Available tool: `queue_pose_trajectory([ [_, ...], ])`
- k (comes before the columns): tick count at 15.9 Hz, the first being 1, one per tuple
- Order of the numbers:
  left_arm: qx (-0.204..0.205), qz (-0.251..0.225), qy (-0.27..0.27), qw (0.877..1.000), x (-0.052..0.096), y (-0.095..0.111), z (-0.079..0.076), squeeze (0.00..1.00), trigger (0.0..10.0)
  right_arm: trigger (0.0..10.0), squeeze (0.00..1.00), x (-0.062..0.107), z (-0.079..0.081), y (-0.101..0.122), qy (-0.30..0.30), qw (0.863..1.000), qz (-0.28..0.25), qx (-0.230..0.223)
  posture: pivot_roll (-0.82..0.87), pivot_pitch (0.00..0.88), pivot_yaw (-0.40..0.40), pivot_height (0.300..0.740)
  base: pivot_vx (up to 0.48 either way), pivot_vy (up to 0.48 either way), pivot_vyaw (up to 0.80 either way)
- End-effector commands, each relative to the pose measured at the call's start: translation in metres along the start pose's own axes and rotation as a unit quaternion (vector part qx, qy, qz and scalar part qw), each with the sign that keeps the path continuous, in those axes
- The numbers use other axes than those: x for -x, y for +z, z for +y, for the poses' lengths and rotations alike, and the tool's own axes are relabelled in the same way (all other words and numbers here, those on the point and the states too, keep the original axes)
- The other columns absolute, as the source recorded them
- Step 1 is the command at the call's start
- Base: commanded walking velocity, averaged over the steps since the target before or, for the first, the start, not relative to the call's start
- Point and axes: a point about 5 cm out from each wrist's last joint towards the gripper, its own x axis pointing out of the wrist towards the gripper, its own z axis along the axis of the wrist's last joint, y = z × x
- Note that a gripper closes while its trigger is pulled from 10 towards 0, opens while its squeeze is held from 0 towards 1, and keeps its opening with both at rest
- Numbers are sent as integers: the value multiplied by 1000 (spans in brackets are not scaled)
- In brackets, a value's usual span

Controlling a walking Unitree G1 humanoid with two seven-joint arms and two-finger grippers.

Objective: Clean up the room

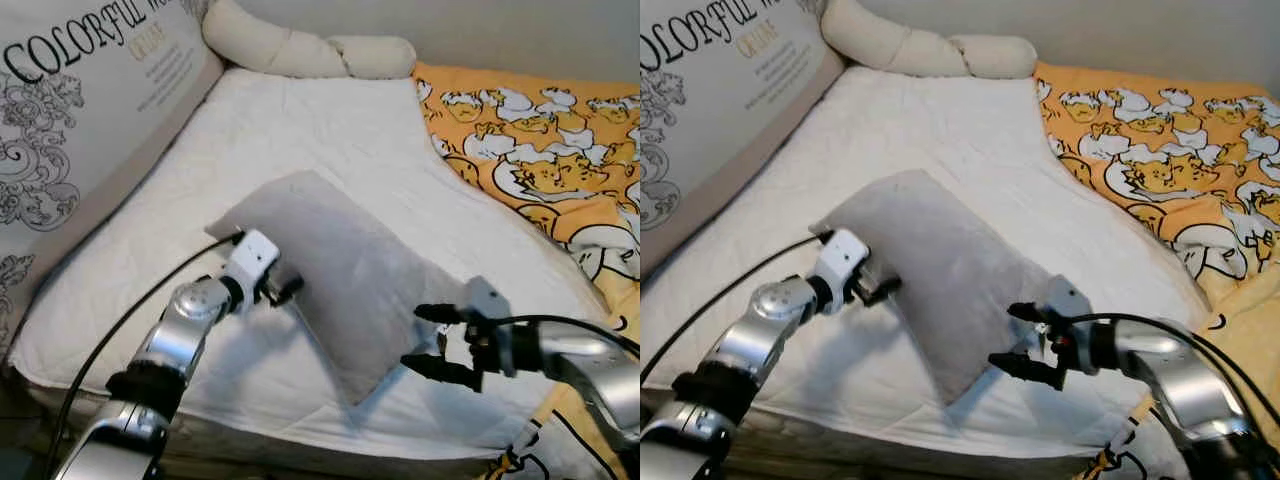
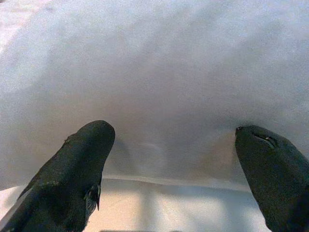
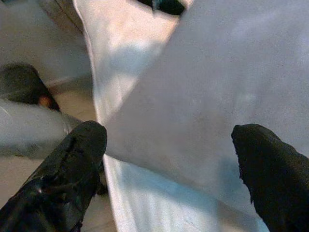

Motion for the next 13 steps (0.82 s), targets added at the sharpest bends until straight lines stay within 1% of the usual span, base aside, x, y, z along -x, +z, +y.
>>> queue_pose_trajectory([
  [1,-13,-4,3,1000,1,3,2,400,10000,10000,0,9,-2,15,-7,1000,-27,10,26,0,-4,740,0,0,0],
  [2,-6,-10,38,999,3,6,14,416,10000,10000,0,17,-27,31,-105,992,-61,25,20,0,1,740,0,0,0],
  [3,5,-17,41,999,6,10,20,416,10000,10000,0,23,-44,39,-173,981,-79,39,20,0,1,740,0,0,0],
  [4,6,-12,23,1000,8,10,21,404,10000,10000,0,25,-57,41,-227,970,-71,55,21,0,-1,740,0,0,0],
  [5,-11,-1,6,1000,9,8,19,404,10000,10000,0,24,-72,37,-291,954,-38,59,23,0,-4,740,0,0,0],
  [6,-22,5,-1,1000,9,7,18,404,10000,10000,0,23,-77,35,-314,947,-23,62,26,0,-8,740,0,0,0],
  [7,-53,26,-18,998,7,2,13,400,10000,10000,0,19,-86,29,-357,931,8,76,27,0,-10,740,0,0,0],
  [8,-101,45,-30,993,3,-2,7,400,10000,10000,0,13,-97,20,-411,905,46,103,38,0,-21,740,0,0,0],
  [9,-103,24,16,994,-4,5,12,412,10000,10000,0,7,-103,16,-437,890,61,119,45,0,-27,740,0,0,0],
  [10,-70,-8,87,994,-11,16,22,416,10000,10000,0,3,-106,14,-448,883,63,122,49,0,-31,740,0,0,0],
  [11,-8,-31,137,990,-13,26,34,420,10000,10000,0,0,-109,16,-460,878,56,117,53,0,-35,740,0,0,0],
  [12,49,-59,173,982,-14,36,45,420,10000,10000,0,-3,-113,19,-470,874,48,112,53,0,-36,740,0,0,0],
  [13,87,-78,193,974,-14,43,52,416,10000,10000,0,-5,-115,21,-476,870,46,116,55,0,-37,740,0,0,0],
])
